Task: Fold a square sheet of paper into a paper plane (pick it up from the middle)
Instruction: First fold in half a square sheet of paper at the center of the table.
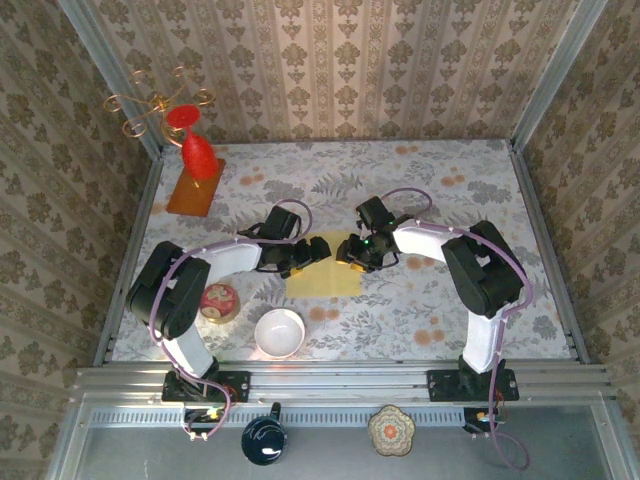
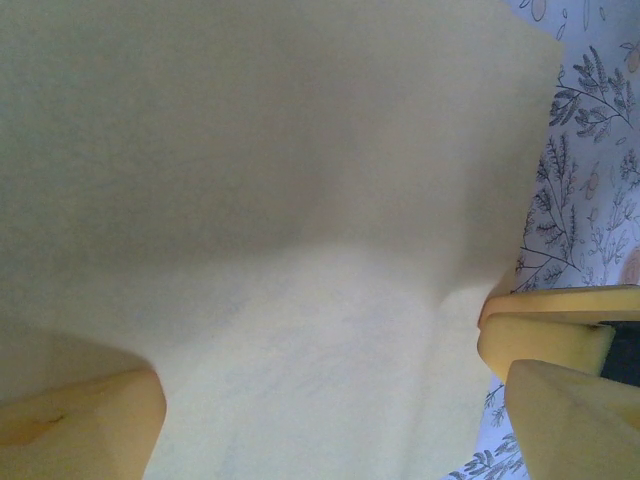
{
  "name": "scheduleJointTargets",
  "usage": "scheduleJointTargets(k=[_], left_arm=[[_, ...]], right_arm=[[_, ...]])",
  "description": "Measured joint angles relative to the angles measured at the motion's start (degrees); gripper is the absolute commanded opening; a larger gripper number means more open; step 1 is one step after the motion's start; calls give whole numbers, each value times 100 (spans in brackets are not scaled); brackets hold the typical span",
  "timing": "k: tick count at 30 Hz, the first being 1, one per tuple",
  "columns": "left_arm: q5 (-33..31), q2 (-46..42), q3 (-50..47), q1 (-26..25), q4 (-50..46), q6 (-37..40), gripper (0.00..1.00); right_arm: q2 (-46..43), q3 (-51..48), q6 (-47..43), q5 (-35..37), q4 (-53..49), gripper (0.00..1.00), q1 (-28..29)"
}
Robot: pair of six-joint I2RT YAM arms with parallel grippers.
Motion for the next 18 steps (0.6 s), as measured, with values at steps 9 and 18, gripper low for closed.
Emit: scheduleJointTargets(k=[9, 18], left_arm=[[-15, 0, -33, 26, 33, -42, 85], [-17, 0, -81, 66, 72, -83, 78]], right_arm=[[103, 0, 48, -181, 262, 43, 7], [269, 46, 190, -367, 599, 38, 68]])
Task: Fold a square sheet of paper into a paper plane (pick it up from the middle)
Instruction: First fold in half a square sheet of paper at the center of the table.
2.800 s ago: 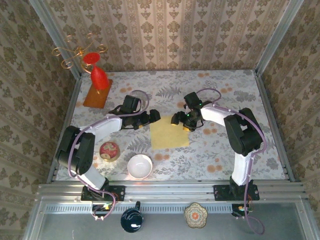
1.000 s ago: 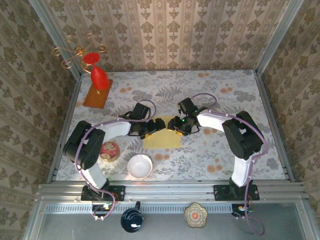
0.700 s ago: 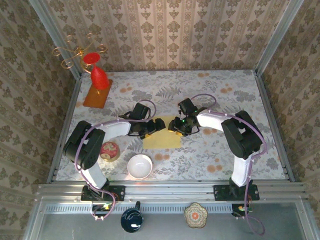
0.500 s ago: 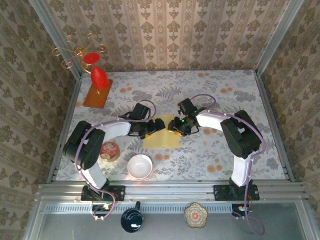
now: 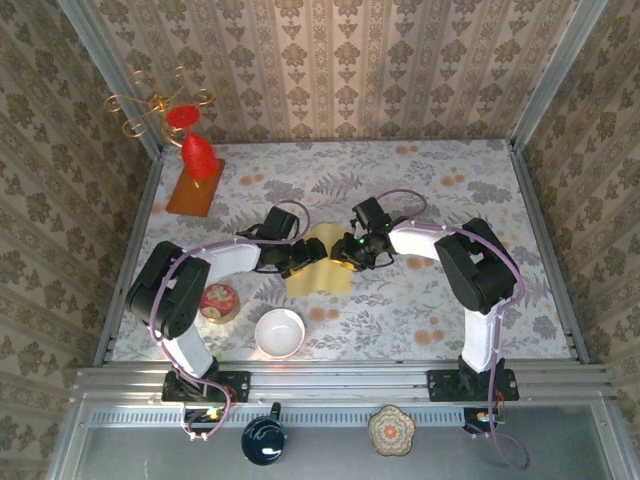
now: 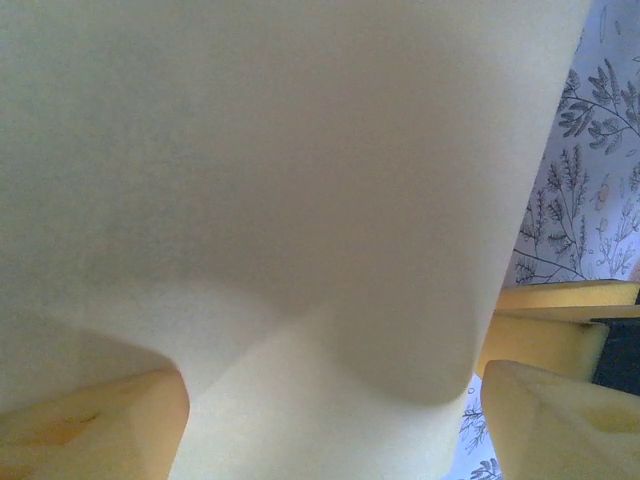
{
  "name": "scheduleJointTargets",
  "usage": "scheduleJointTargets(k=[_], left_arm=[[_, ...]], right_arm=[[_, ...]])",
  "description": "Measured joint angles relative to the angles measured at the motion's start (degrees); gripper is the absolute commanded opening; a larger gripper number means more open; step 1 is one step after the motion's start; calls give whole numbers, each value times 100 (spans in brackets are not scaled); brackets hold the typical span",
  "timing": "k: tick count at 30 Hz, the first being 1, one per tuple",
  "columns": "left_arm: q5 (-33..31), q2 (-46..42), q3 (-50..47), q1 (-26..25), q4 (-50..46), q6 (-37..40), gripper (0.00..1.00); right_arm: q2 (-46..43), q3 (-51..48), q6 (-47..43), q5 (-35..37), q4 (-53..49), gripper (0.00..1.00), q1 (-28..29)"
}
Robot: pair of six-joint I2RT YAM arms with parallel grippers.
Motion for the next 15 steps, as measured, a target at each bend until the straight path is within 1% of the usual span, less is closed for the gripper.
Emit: scheduleJointTargets(k=[11, 15], left_arm=[[-2, 0, -11, 9, 7, -17, 74], [-26, -2, -9, 9, -31, 4, 69]], right_arm=[[57, 20, 28, -85, 160, 37, 52], [70, 20, 85, -105, 219, 37, 63]])
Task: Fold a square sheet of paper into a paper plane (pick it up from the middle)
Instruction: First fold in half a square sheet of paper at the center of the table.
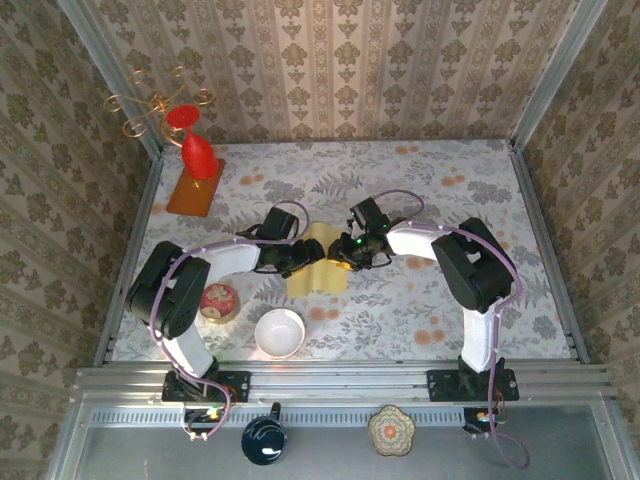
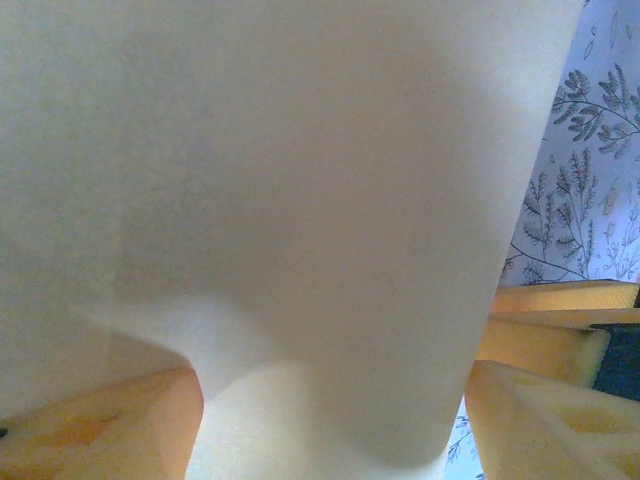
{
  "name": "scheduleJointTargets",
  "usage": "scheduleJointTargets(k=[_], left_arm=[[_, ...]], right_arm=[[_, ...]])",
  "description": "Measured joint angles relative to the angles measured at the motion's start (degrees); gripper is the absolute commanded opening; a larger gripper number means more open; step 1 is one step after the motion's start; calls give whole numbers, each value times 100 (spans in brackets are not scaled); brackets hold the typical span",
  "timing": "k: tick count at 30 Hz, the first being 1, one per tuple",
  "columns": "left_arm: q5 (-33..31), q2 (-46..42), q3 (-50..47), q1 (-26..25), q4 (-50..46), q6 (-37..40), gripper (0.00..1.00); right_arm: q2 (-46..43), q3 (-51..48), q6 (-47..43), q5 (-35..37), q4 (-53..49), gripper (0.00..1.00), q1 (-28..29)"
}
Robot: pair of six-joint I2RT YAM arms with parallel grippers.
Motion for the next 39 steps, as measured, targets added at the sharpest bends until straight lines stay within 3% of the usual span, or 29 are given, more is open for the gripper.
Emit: scheduleJointTargets(k=[11, 18, 28, 39], left_arm=[[-85, 0, 0, 4, -186, 245, 45], [-79, -114, 0, 127, -197, 461, 34], [487, -1460, -7, 555, 28, 595, 32], [1919, -1958, -7, 1054, 892, 59, 31]], right_arm=[[-4, -11, 35, 0, 66, 37, 20], [-431, -334, 9, 79, 103, 46, -138], [-1523, -754, -120, 72, 549, 70, -616], [-1683, -874, 103, -1174, 1679, 84, -822]])
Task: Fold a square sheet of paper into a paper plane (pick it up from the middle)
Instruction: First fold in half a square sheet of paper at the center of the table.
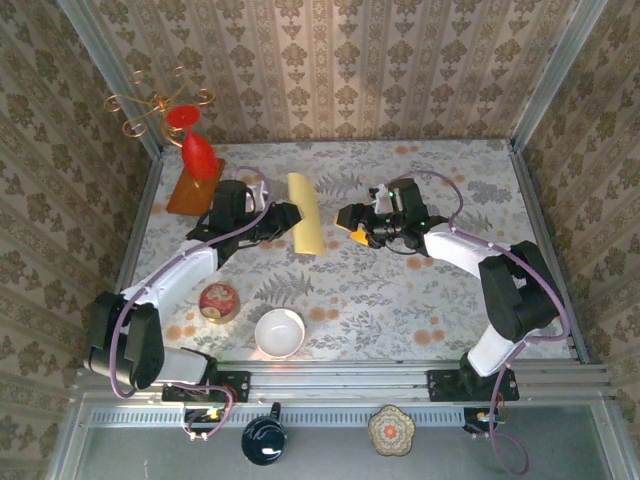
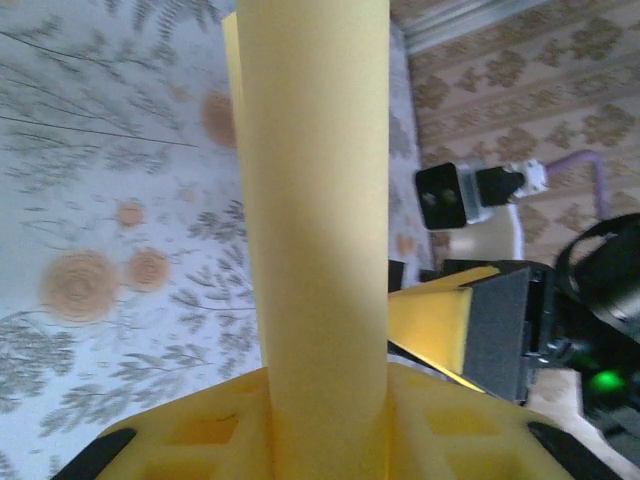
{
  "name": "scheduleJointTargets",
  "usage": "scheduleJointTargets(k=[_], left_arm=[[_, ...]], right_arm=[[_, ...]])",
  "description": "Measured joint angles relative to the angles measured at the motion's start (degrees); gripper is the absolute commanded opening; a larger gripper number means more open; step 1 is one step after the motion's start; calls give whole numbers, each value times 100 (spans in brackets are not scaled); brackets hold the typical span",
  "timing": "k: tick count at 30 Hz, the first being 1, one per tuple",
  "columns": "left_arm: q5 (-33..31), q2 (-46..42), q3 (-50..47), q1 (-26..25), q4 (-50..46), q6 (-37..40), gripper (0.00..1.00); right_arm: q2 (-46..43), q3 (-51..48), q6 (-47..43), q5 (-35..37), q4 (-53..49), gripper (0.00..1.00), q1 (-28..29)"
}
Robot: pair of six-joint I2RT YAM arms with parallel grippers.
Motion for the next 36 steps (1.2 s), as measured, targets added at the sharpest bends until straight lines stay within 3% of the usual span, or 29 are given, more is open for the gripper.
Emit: scheduleJointTargets(k=[7, 15, 24, 36], left_arm=[[796, 111, 0, -4, 686, -455, 30], [1200, 354, -4, -4, 1043, -710, 30], [1161, 442, -96, 35, 953, -706, 29], [1082, 540, -125, 70, 911, -682, 29]], right_arm=[[0, 0, 138, -599, 553, 93, 0], [0, 0, 452, -944, 1178, 91, 0], [-72, -195, 822, -1078, 1753, 72, -76], [-269, -393, 861, -1069, 1814, 36, -168]])
